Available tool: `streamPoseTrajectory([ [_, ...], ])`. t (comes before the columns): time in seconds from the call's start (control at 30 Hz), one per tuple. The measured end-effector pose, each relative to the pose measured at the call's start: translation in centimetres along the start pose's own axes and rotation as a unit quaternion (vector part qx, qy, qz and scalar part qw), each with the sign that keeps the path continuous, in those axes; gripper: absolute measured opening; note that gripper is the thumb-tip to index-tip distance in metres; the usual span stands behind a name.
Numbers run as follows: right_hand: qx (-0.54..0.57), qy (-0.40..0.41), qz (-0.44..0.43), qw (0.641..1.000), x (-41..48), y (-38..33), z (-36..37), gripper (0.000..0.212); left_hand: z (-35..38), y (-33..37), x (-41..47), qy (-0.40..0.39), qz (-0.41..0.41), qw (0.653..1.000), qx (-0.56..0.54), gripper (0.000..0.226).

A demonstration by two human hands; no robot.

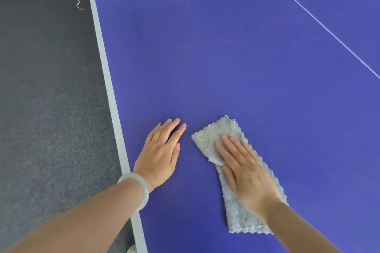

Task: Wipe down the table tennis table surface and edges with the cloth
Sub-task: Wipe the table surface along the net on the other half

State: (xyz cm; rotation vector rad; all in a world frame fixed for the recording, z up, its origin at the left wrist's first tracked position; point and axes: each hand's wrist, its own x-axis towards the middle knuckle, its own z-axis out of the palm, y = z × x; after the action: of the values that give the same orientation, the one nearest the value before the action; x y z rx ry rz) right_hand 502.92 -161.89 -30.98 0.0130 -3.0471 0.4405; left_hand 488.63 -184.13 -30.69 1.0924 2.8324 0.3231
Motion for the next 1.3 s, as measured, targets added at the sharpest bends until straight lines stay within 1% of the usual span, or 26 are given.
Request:
streamPoseTrajectory([
  [0.03,-0.004,0.021,0.053,0.998,0.1,2.3,-0.7,0.051,0.1,0.0,0.0,-0.002,-0.003,1.000,0.005,0.051],
  [0.07,0.001,0.044,0.137,0.990,0.6,4.3,-1.3,0.050,0.1,0.0,-0.1,-0.002,-0.005,1.000,0.010,0.051],
  [0.13,0.013,0.080,0.313,0.946,2.5,5.7,-1.7,0.049,0.1,0.0,-0.1,-0.004,-0.007,1.000,0.018,0.052],
  [0.17,0.019,0.094,0.371,0.923,3.7,4.8,-1.3,0.050,0.1,0.0,-0.1,-0.007,-0.007,1.000,0.020,0.052],
  [0.2,0.028,0.103,0.404,0.909,5.0,3.2,-0.8,0.051,0.2,0.0,-0.1,-0.010,-0.006,1.000,0.022,0.052],
  [0.23,0.036,0.108,0.415,0.903,6.0,1.2,-0.1,0.052,0.2,0.0,-0.1,-0.012,-0.004,1.000,0.025,0.053],
  [0.27,0.043,0.112,0.405,0.907,6.7,-1.3,0.7,0.052,0.2,-0.1,-0.1,-0.014,-0.001,1.000,0.028,0.053],
  [0.33,0.041,0.106,0.354,0.928,6.9,-7.0,2.6,0.054,0.0,-0.3,-0.1,-0.022,0.008,0.999,0.022,0.054],
  [0.4,0.023,0.076,0.306,0.949,5.2,-11.1,3.9,0.056,0.0,-0.2,0.0,-0.018,0.013,1.000,0.004,0.054],
  [0.5,0.016,0.057,0.246,0.967,1.6,-11.7,3.9,0.052,0.0,-0.6,0.1,-0.011,0.025,0.999,-0.030,0.054],
  [0.53,0.004,0.047,0.254,0.966,0.6,-11.0,3.4,0.052,0.0,-0.7,0.0,-0.012,0.029,0.999,-0.036,0.055],
  [0.57,0.001,0.047,0.293,0.955,0.1,-10.1,2.8,0.051,0.0,-0.8,-0.2,-0.017,0.033,0.998,-0.041,0.056],
  [0.6,0.005,0.062,0.362,0.930,0.3,-9.4,2.4,0.050,0.0,-0.8,-0.4,-0.023,0.037,0.998,-0.049,0.057],
  [0.67,0.009,0.115,0.511,0.852,3.1,-8.9,2.2,0.052,-0.2,-1.0,-0.5,-0.028,0.043,0.996,-0.079,0.057],
  [0.7,0.014,0.135,0.567,0.812,5.4,-9.2,2.3,0.054,-0.4,-1.1,-0.4,-0.028,0.043,0.993,-0.102,0.057],
  [0.73,0.022,0.145,0.608,0.780,7.5,-9.7,2.4,0.055,-0.6,-1.2,-0.1,-0.032,0.045,0.990,-0.131,0.056],
  [0.77,0.026,0.150,0.630,0.762,9.1,-10.1,2.6,0.057,-0.9,-1.4,0.1,-0.039,0.049,0.984,-0.165,0.055],
  [0.8,0.023,0.153,0.635,0.757,10.1,-10.2,2.9,0.058,-1.2,-1.8,0.4,-0.052,0.053,0.977,-0.202,0.054],
  [0.87,0.014,0.152,0.625,0.765,10.5,-10.3,3.2,0.059,-2.6,-4.0,1.3,-0.072,0.062,0.956,-0.276,0.050],
  [0.9,0.012,0.149,0.622,0.768,10.2,-10.4,3.3,0.058,-3.3,-5.6,2.1,-0.069,0.081,0.951,-0.289,0.048],
  [0.93,0.011,0.148,0.620,0.771,10.0,-10.4,3.4,0.058,-4.1,-7.3,3.2,-0.058,0.109,0.954,-0.272,0.046],
  [0.97,0.011,0.148,0.618,0.772,9.9,-10.4,3.5,0.058,-4.7,-9.0,4.5,-0.045,0.141,0.961,-0.232,0.045],
  [1.07,0.008,0.148,0.622,0.769,10.5,-10.1,3.7,0.059,-5.7,-12.7,10.0,-0.044,0.217,0.972,-0.083,0.046],
  [1.17,-0.001,0.145,0.623,0.769,10.8,-9.7,3.8,0.059,-5.6,-13.5,15.4,-0.049,0.268,0.962,0.000,0.050],
  [1.3,-0.010,0.148,0.634,0.759,11.9,-6.5,3.1,0.059,-4.2,-11.7,20.3,-0.067,0.321,0.943,0.049,0.055],
])
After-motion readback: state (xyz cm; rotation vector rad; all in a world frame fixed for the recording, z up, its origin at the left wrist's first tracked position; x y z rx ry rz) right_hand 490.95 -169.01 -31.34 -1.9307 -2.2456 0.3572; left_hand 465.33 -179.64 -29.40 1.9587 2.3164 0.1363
